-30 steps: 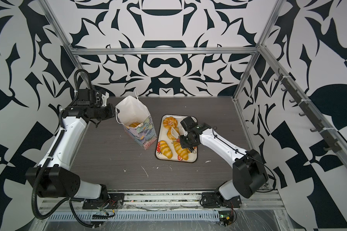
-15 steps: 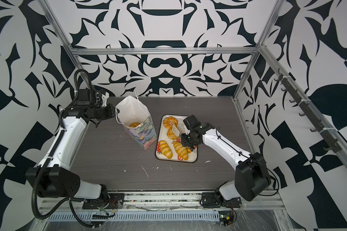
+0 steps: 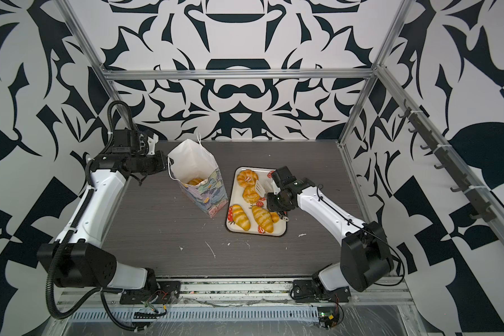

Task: Pack bread into a paper bag
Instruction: Pick up the bread from the tray.

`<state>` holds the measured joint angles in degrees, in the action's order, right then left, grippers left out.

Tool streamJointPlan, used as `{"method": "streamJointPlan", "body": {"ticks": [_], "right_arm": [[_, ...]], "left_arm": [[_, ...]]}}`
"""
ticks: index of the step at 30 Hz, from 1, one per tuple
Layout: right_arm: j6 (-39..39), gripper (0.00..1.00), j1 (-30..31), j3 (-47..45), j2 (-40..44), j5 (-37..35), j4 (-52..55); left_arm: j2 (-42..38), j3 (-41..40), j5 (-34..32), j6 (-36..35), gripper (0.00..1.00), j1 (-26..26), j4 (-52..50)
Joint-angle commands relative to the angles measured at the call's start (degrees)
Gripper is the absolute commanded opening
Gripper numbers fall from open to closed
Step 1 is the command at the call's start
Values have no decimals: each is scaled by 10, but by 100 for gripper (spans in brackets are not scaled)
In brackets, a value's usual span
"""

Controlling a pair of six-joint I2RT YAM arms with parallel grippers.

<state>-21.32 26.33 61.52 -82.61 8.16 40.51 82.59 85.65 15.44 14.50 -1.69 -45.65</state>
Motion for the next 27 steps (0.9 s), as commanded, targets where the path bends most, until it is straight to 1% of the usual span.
{"method": "streamJointPlan", "body": {"ticks": [1, 12, 19, 27], "right_arm": [[-3, 41, 0, -1, -2, 12, -21], [-5, 37, -2, -5, -18, 14, -33], [-6, 27, -3, -4, -16, 16, -35], [-2, 23, -4, 6, 6, 15, -21]], "left_arm": [[-6, -10, 0, -4, 23, -2, -14], [-4, -10, -1, -6, 23, -2, -14], [-4, -8, -1, -5, 23, -2, -14], [-3, -7, -1, -6, 23, -2, -14]]}}
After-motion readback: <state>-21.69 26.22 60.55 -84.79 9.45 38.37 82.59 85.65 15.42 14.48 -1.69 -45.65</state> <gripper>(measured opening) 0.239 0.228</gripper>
